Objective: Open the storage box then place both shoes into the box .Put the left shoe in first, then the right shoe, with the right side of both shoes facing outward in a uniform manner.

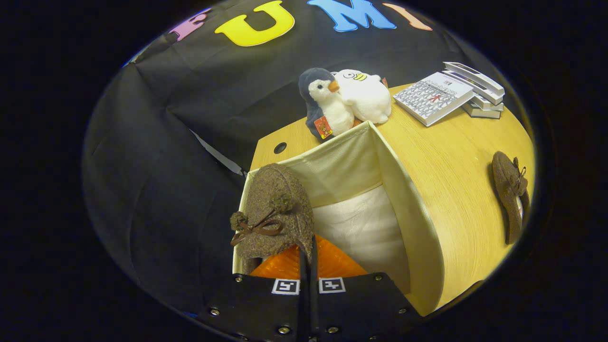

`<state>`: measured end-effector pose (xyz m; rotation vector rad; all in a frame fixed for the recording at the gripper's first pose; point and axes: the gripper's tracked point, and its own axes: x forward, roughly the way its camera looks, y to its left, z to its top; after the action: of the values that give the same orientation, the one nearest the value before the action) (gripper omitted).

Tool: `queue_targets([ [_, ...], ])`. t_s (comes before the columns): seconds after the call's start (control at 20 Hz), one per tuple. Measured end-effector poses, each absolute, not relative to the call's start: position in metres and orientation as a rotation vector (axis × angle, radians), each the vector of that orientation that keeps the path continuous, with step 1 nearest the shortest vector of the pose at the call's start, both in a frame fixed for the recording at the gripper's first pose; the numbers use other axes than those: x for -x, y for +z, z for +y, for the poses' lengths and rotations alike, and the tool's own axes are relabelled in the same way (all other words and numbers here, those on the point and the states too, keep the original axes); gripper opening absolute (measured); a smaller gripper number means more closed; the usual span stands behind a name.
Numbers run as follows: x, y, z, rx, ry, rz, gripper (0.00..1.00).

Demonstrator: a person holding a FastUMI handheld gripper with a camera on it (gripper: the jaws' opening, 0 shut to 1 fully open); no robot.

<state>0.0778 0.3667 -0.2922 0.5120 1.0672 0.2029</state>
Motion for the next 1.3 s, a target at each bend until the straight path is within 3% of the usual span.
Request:
queue_targets([
  [0.05,-0.075,-0.293,0.372,-0.521,0.228,1.087,0.01],
  [0.15,-0.07,-0.291,0.381,-0.527,0.287,1.11,0.15],
  [0.2,-0.064,-0.295,0.38,-0.493,0.303,1.126,0.46],
  [0.25,-0.06,-0.297,0.377,-0.452,0.323,1.133,0.56],
  [0.35,-0.052,-0.3,0.379,-0.408,0.372,1.13,0.58],
  [0.45,-0.055,-0.289,0.373,-0.408,0.393,1.083,1.0],
  [0.75,-0.072,-0.234,0.322,-0.352,0.429,0.927,0.98],
  [1.3,-0.086,-0.2,0.157,-0.257,0.309,0.762,0.98],
])
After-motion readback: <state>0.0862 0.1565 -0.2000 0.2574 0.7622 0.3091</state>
